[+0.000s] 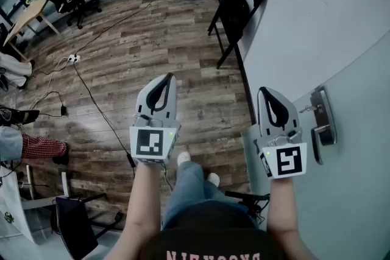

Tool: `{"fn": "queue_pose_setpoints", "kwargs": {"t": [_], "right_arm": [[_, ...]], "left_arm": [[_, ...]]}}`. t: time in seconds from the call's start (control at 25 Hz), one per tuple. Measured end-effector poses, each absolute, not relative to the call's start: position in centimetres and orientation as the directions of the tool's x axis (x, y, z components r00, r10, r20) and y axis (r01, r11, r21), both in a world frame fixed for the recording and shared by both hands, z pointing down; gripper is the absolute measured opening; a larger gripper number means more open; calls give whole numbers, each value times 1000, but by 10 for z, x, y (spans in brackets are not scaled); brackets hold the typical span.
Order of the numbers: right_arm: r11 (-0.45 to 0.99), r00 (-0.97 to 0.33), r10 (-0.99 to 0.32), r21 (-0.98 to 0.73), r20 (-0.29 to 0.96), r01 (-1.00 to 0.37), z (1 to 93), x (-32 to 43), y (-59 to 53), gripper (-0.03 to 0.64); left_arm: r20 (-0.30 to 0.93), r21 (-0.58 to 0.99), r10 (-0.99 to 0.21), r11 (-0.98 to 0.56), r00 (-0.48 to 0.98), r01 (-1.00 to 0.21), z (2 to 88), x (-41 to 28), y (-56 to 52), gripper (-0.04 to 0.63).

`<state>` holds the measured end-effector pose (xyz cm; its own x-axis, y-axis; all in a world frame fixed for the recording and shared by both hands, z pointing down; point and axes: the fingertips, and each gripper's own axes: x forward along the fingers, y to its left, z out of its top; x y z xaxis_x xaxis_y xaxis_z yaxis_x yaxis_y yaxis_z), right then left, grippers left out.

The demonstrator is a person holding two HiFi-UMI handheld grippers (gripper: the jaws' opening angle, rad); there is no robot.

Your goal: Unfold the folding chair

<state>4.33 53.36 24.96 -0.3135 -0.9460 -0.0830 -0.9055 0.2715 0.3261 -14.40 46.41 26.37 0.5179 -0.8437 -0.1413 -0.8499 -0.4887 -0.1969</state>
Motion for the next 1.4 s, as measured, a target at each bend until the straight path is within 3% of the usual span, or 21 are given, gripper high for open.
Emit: {"fn": "queue_pose_setpoints", "kwargs": {"t": [0.32,0.56,0.6,0.64,0.68,0.76,1.4], "right_arm": [[318,-337,-939,212,-62,-924,260,53,594,0],[252,-269,-960,175,-81,-952,253,67,605,10],[270,-283,-957,160,-64,-950,257,66,604,184],[286,-296,-954,147,-49,-947,260,65,603,386],[291,-299,-954,140,-40,-947,264,65,602,455],[268,-275,-961,140,-35,-953,268,70,602,561],[263,-269,-963,189,-5,-946,272,71,586,575]], "left_arm": [[-82,-212,-844,-505,530,-837,275,-132,521,0],[-55,-237,-859,-484,509,-842,275,-129,534,1],[-51,-221,-860,-486,508,-846,277,-128,535,102],[-46,-200,-861,-489,507,-849,279,-126,534,336],[-42,-178,-864,-487,501,-855,281,-125,534,516],[-39,-146,-882,-461,470,-875,284,-127,533,571],[-46,-132,-902,-420,429,-898,275,-131,523,572]]}}
